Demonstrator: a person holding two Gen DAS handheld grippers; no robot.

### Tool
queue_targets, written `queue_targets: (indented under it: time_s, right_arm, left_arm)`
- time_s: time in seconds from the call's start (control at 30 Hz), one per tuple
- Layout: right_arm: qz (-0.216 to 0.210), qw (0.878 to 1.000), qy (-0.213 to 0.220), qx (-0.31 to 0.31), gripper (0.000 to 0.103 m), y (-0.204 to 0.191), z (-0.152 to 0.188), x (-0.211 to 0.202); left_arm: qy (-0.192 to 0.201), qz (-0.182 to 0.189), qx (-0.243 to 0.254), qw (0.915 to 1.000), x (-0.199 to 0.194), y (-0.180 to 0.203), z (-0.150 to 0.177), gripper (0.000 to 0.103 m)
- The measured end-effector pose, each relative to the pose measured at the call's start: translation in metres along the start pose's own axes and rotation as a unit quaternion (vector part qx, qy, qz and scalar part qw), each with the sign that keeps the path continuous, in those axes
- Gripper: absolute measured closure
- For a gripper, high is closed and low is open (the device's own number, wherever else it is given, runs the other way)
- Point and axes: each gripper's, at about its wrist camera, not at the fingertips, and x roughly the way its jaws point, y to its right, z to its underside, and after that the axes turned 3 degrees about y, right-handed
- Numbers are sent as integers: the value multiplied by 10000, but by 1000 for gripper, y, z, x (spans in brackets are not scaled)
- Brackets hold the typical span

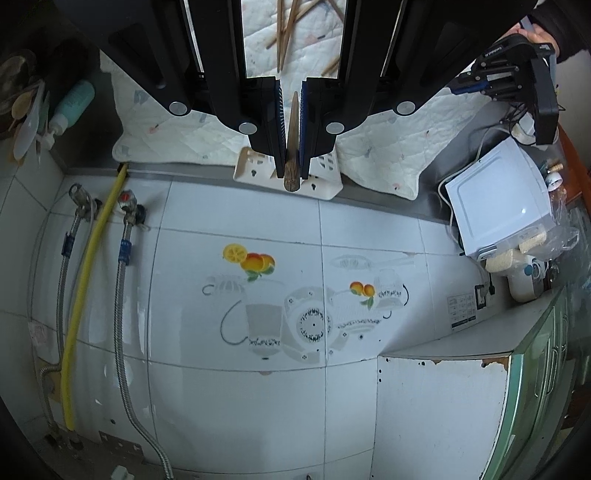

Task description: Organize utensils

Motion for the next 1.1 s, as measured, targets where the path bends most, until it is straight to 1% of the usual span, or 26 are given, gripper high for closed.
queue_targets:
  time_s: [0.13, 0.3, 0.43, 0.47, 0.57, 0.63, 0.77, 0.8, 0.83, 0.9, 0.93, 0.97, 1.0, 1.03, 1.1]
  right_arm:
    - [102, 9999, 81, -43, 96, 4, -19, 12]
    - [303, 9993, 197, 59, 96, 19, -44, 32]
    - [447, 9987, 235, 104, 96, 29, -60, 54]
    - [501, 9985, 221, 89, 96, 30, -62, 62]
    - [604, 9981, 137, 68, 96, 35, -66, 85]
    - [624, 9980, 46, 87, 96, 37, -65, 99]
    - [650, 9978, -99, 86, 96, 39, -61, 123]
    - [654, 9978, -125, 57, 96, 38, -60, 127]
    - [646, 9978, -157, 54, 96, 38, -58, 130]
    - [638, 9977, -218, 65, 96, 38, -54, 137]
    - [637, 9977, -236, 52, 96, 38, -53, 139]
    - [635, 9976, -260, 52, 96, 38, -51, 142]
    - [625, 9976, -278, 63, 96, 39, -49, 144]
    - [621, 9976, -294, 69, 96, 39, -47, 146]
    - [613, 9976, -316, 75, 96, 39, -45, 148]
  left_arm:
    - [11, -5, 227, 9997, 11, 4, -23, 97]
    - [34, -8, 408, 9992, 25, 7, -46, 98]
    - [4, 25, 396, 9992, 37, 3, -56, 98]
    - [-6, 28, 375, 9993, 40, 3, -57, 103]
    - [-50, 87, 365, 9993, 45, 1, -59, 103]
    - [-105, 206, 348, 9991, 45, 0, -56, 103]
    - [-314, 242, 306, 9987, 42, -6, -45, 101]
    - [-369, 204, 304, 9986, 40, -8, -40, 101]
    - [-436, 252, 309, 9983, 39, -9, -34, 99]
    - [-556, 247, 334, 9976, 37, -11, -21, 99]
    - [-636, 266, 339, 9970, 37, -11, -14, 97]
    - [-750, 323, 306, 9962, 37, -11, -4, 89]
    - [-815, 334, 293, 9957, 38, -12, 1, 86]
    - [-907, 338, 303, 9948, 40, -11, 10, 80]
    - [-1042, 351, 308, 9935, 43, -8, 26, 78]
